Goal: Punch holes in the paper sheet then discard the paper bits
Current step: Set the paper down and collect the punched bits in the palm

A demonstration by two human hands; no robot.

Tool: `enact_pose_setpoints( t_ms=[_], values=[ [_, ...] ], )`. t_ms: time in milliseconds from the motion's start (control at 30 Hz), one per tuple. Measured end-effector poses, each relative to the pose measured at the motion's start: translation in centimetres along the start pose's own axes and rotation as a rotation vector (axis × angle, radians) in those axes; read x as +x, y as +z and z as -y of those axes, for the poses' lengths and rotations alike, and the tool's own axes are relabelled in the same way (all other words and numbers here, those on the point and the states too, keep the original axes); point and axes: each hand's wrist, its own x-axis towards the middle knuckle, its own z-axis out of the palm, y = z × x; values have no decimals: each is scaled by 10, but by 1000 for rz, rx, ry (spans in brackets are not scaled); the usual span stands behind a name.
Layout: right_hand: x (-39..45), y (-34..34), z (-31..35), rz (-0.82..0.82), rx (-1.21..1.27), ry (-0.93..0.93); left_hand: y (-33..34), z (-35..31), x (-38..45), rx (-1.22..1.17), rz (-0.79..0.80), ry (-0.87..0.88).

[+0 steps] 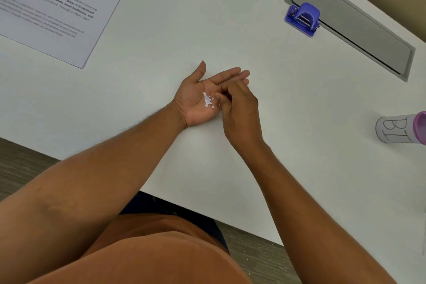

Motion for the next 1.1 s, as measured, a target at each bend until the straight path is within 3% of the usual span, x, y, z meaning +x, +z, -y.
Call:
enact_pose_setpoints(
  t_ms=[533,867,967,1100],
  values=[
    [0,-20,4,7,127,100,-4,1,0,65,64,-25],
    [-7,-24,16,11,196,237,-3,0,-4,146,62,-135],
    [-15,-35,21,-94,399,342,1,2,-12,75,42,-137],
    [-33,-57,26,-252,917,542,14,-16,-23,64,59,-131]
  ],
)
